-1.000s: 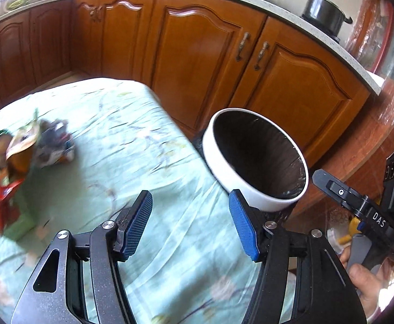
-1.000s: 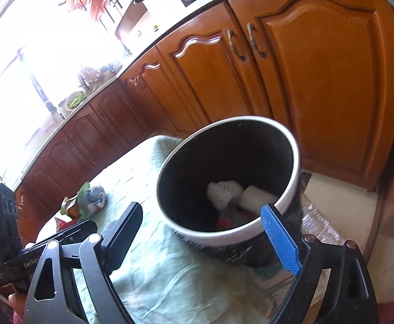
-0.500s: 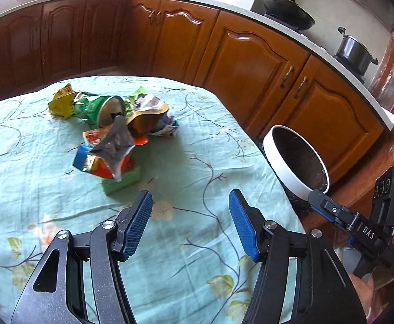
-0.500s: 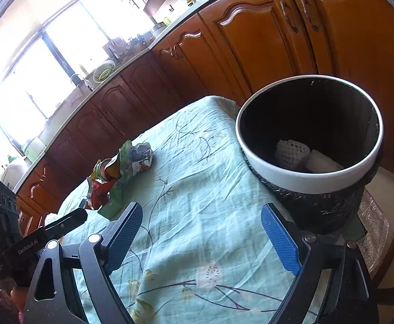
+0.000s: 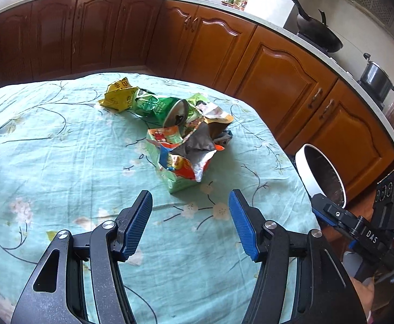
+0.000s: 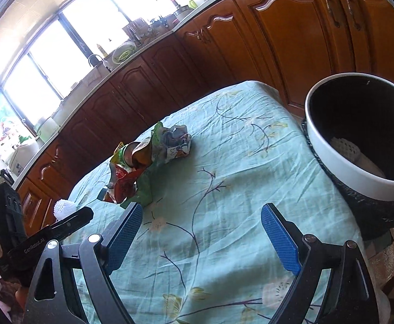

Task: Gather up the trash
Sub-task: 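Move both open tools back toward the remaining trash on the table, then grasp the red snack wrapper with the left tool while the right tool grasps the green pouch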

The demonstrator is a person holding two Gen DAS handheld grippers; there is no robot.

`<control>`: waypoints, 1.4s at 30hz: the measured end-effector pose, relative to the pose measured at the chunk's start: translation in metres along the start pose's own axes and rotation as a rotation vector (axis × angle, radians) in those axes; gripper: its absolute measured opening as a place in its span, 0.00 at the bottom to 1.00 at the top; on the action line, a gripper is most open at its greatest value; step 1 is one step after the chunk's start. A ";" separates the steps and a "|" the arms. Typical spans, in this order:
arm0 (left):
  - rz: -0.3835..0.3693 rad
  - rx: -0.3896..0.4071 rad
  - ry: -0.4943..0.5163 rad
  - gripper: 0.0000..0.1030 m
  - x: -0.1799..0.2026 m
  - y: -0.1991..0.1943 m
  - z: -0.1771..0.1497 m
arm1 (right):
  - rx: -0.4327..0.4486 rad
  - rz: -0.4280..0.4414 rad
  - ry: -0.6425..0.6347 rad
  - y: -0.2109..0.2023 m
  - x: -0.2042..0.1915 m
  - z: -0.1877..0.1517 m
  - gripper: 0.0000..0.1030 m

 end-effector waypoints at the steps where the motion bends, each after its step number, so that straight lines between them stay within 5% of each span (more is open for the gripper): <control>1: 0.005 0.001 -0.006 0.58 -0.004 0.001 0.002 | -0.004 0.008 -0.003 0.004 -0.003 0.002 0.88; 9: 0.022 -0.003 -0.005 0.57 -0.017 0.014 0.021 | -0.019 0.048 -0.040 0.032 -0.027 0.022 0.83; 21: 0.020 -0.019 0.108 0.55 -0.010 0.045 0.050 | -0.040 0.088 -0.040 0.097 -0.047 0.074 0.47; 24: 0.002 -0.044 0.127 0.46 -0.006 0.054 0.049 | -0.067 0.096 -0.045 0.117 -0.051 0.078 0.39; 27: -0.011 -0.075 0.149 0.32 -0.003 0.063 0.046 | -0.096 0.091 -0.067 0.129 -0.056 0.076 0.09; 29: -0.018 -0.090 0.158 0.18 -0.001 0.067 0.043 | -0.090 0.089 -0.088 0.126 -0.059 0.073 0.02; 42: -0.050 -0.018 0.171 0.07 0.012 0.036 0.034 | -0.007 0.083 -0.094 0.040 -0.035 0.050 0.01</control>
Point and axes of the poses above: each gripper's, at about its wrist camera, not at the fingertips, and y roughly the way its jaws point, x to its right, z to its top, the point moved 1 cm from there along y, roughly the way its jaws point, and after that the axes turned 1 degree about -y, right-handed, at the moved point
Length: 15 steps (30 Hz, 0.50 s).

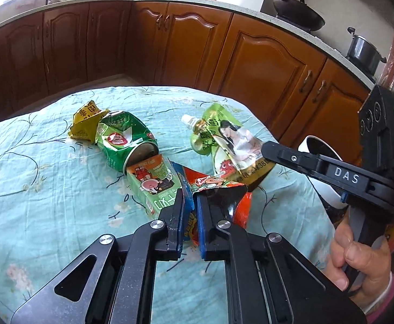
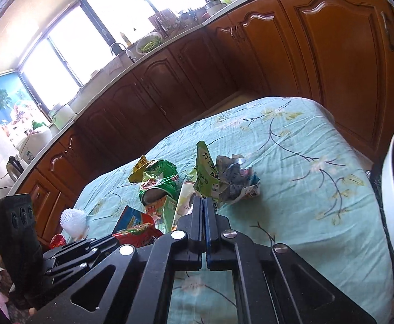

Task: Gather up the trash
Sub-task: 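Grasp the red snack wrapper with the left tool while the right tool grasps the green pouch, then carry the red wrapper and green pouch in both tools over the bin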

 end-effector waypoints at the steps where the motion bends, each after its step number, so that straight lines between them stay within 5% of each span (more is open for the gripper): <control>1: -0.004 0.003 -0.003 0.06 0.001 -0.003 -0.001 | 0.006 -0.005 0.001 -0.008 0.002 -0.003 0.01; 15: -0.094 -0.029 0.020 0.06 0.052 -0.002 -0.015 | 0.105 -0.116 0.036 -0.099 0.035 -0.037 0.01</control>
Point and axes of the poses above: each gripper's, at about its wrist camera, not at the fingertips, and y roughly the way its jaws point, x to its right, z to its top, the point moved 1 cm from there along y, roughly the way its jaws point, and after that the axes turned 1 degree about -y, right-handed, at the moved point
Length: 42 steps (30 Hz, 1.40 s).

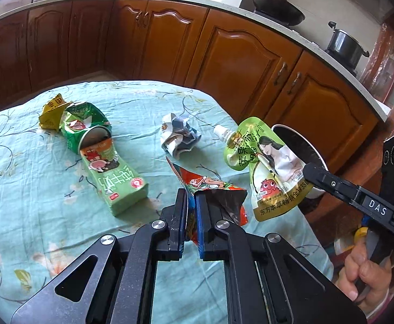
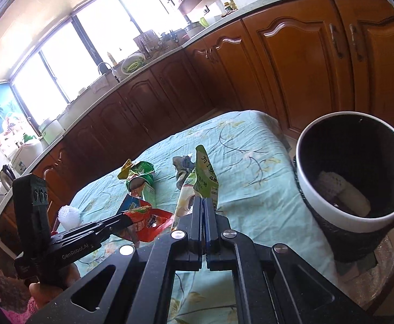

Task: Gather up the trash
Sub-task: 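Carry the red wrapper and green pouch in both tools over the bin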

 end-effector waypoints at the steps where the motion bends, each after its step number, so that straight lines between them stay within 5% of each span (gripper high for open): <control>1: -0.006 -0.003 0.006 0.06 0.006 0.002 0.000 | 0.006 -0.008 0.006 -0.004 0.004 -0.001 0.01; 17: -0.065 -0.049 0.090 0.06 0.075 0.037 0.006 | 0.074 -0.108 0.102 -0.052 0.071 -0.006 0.01; 42: -0.110 -0.062 0.173 0.06 0.142 0.069 0.030 | 0.143 -0.196 0.163 -0.077 0.124 0.009 0.01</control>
Point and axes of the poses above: each gripper's, at about its wrist camera, not at the fingertips, and y roughly the way its jaws point, x to its right, z to its top, the point moved 1 cm from there along y, roughly the way its jaws point, and after that the axes turned 1 degree about -y, right-handed, at the moved point
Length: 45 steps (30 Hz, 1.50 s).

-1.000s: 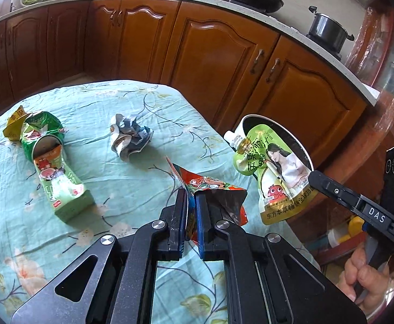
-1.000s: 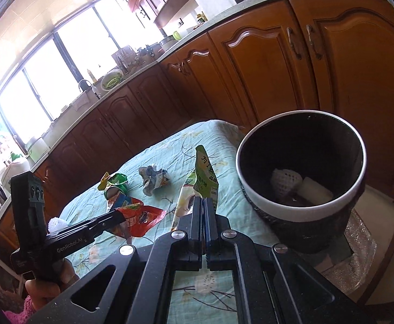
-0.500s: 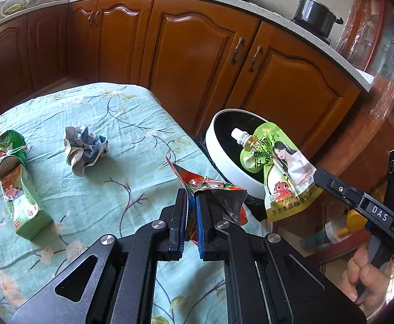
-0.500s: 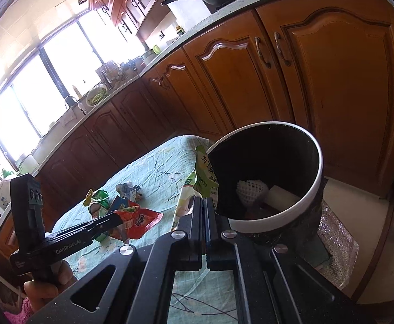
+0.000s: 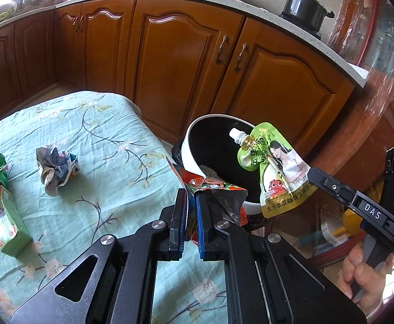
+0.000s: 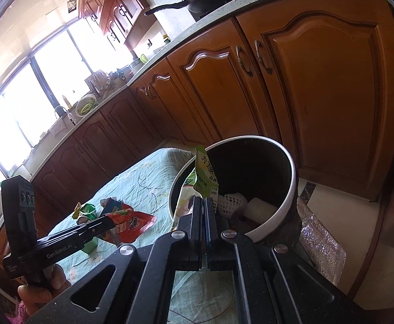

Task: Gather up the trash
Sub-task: 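Carry the red wrapper and green pouch in both tools over the bin, then open both tools to drop the wrapper and pouch into the bin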

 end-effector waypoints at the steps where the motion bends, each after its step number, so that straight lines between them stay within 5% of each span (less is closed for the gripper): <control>1: 0.000 0.000 0.003 0.06 0.002 0.002 0.002 | 0.002 -0.003 0.003 0.000 0.002 0.001 0.01; 28: 0.031 -0.104 0.092 0.07 0.051 0.080 0.038 | -0.062 -0.091 -0.001 0.036 0.030 0.022 0.02; 31: 0.040 -0.132 0.090 0.13 0.055 0.089 0.038 | -0.066 -0.087 0.015 0.038 0.033 0.022 0.09; 35: 0.030 -0.141 0.063 0.36 0.052 0.092 0.036 | -0.044 -0.085 0.035 0.033 0.037 0.022 0.39; 39: 0.025 -0.136 0.054 0.38 0.048 0.088 0.029 | -0.026 -0.077 0.051 0.025 0.036 0.019 0.42; 45: 0.019 -0.093 0.012 0.44 0.033 0.059 0.014 | 0.029 -0.016 0.086 0.010 0.027 0.009 0.79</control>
Point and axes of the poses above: each gripper's, at about its wrist camera, not at the fingertips, and y roughly the way its jaws point, x to its right, z to its top, the point moved 1 cm from there along y, roughly the way its jaws point, and after that the axes turned 1 degree about -y, right-handed, at the moved point
